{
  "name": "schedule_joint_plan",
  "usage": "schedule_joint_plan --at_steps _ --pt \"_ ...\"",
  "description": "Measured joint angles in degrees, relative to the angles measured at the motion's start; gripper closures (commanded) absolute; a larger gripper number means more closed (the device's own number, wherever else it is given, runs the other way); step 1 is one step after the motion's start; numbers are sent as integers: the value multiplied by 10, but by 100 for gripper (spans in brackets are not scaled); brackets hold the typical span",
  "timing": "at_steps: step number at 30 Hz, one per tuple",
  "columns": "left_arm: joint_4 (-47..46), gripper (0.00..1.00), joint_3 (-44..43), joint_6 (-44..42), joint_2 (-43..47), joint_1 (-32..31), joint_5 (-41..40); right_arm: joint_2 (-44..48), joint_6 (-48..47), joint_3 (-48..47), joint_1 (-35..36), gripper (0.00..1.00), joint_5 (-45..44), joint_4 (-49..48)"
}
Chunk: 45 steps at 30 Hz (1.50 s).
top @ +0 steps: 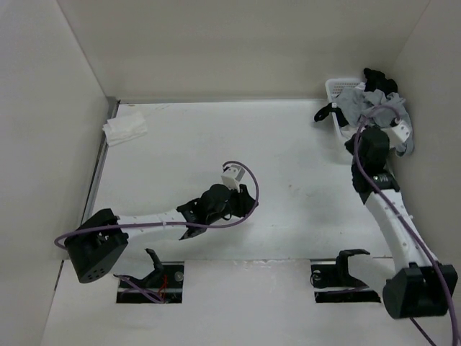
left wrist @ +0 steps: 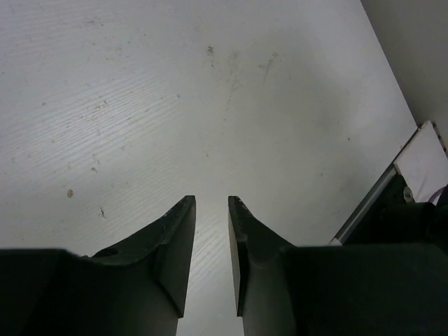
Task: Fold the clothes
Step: Grab the tank top from the pile, then move the tank top to the center of the board
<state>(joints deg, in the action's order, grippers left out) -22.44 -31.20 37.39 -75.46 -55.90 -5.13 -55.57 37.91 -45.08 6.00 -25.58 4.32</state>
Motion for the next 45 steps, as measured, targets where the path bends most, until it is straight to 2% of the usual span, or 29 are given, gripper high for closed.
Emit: schedule_joint_plan --at_steps 1,4,8,14,18,27,28,29,30,31,33,37,40,42,43,45 --pt "-7 76 5 -8 3 -3 0 -36 -4 -36 -28 68 -7 1" --pt "-23 66 17 -33 15 -5 -2 -145 -23 -144 -90 53 -18 0" --pt "-44 58 34 -53 30 -1 -7 -317 -59 -298 -149 45 -19 13" --pt "-61 55 42 -56 25 16 -2 -497 -101 -459 -195 44 -3 83" --pt "-73 53 42 -54 14 30 7 -550 -107 -501 -212 47 12 109" --pt "-103 53 49 -45 -8 46 31 -599 -79 -584 -245 57 64 116" --pt "-104 53 49 -44 -9 48 32 -606 -77 -591 -248 73 66 116" --pt "-105 53 49 -44 -11 50 34 -612 -76 -596 -249 78 68 116" --pt "-107 53 49 -43 -13 53 35 -619 -73 -601 -250 95 70 118" --pt "-108 53 49 -43 -13 54 35 -628 -70 -606 -250 98 73 118" --pt "-115 53 49 -42 -18 57 35 -631 -67 -605 -250 100 75 118" --pt "-123 53 49 -39 -35 59 39 -575 -58 -510 -246 100 80 56" --pt "-125 53 49 -37 -45 59 41 -462 -50 -400 -229 100 74 21" --pt "-125 53 49 -35 -47 60 43 -349 -49 -324 -197 100 64 -1" --pt "-125 53 49 -34 -47 61 43 -273 -50 -297 -163 100 60 -14" --pt "-129 54 49 -31 -46 64 44 -183 -56 -285 -111 100 56 -42"
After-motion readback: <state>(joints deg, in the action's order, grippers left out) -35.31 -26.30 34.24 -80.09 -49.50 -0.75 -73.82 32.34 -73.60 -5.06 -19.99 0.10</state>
